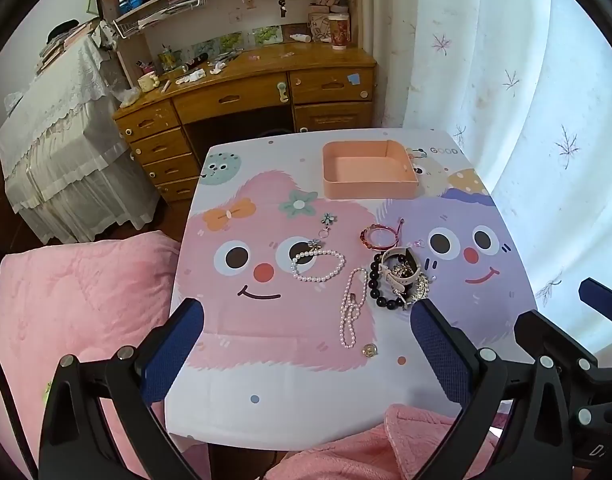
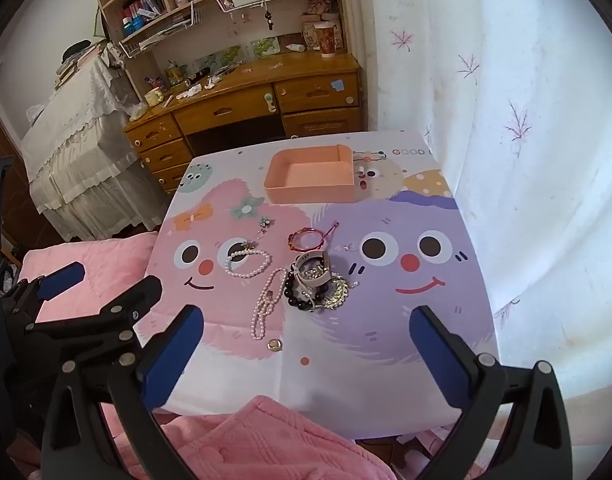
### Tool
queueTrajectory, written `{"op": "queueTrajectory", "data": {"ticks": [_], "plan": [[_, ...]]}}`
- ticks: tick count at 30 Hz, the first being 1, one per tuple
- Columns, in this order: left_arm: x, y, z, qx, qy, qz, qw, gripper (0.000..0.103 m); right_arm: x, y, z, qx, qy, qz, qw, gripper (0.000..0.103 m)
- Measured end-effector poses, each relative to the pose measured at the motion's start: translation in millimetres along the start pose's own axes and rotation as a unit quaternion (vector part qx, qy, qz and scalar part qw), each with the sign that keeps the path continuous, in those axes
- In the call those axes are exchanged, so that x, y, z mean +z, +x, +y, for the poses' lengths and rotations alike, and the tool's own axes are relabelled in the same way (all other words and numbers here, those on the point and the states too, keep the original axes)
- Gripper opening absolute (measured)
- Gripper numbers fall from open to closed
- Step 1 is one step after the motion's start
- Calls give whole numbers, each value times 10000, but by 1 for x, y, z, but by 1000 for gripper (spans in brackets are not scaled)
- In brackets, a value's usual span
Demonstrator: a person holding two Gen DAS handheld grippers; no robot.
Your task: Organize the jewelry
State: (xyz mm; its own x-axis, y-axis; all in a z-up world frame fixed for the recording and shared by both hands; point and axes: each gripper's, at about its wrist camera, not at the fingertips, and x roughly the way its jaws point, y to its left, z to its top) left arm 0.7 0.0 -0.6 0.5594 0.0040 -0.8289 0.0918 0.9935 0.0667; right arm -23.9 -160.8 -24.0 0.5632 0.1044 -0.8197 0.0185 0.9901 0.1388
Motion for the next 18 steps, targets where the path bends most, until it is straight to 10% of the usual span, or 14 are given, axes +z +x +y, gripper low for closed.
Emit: {"op": "queueTrajectory", "data": {"ticks": [18], "plan": [[1,-2,-3,213,42,-114,9997,102,0,1,-3,-8,10,-40,10000,103]]}}
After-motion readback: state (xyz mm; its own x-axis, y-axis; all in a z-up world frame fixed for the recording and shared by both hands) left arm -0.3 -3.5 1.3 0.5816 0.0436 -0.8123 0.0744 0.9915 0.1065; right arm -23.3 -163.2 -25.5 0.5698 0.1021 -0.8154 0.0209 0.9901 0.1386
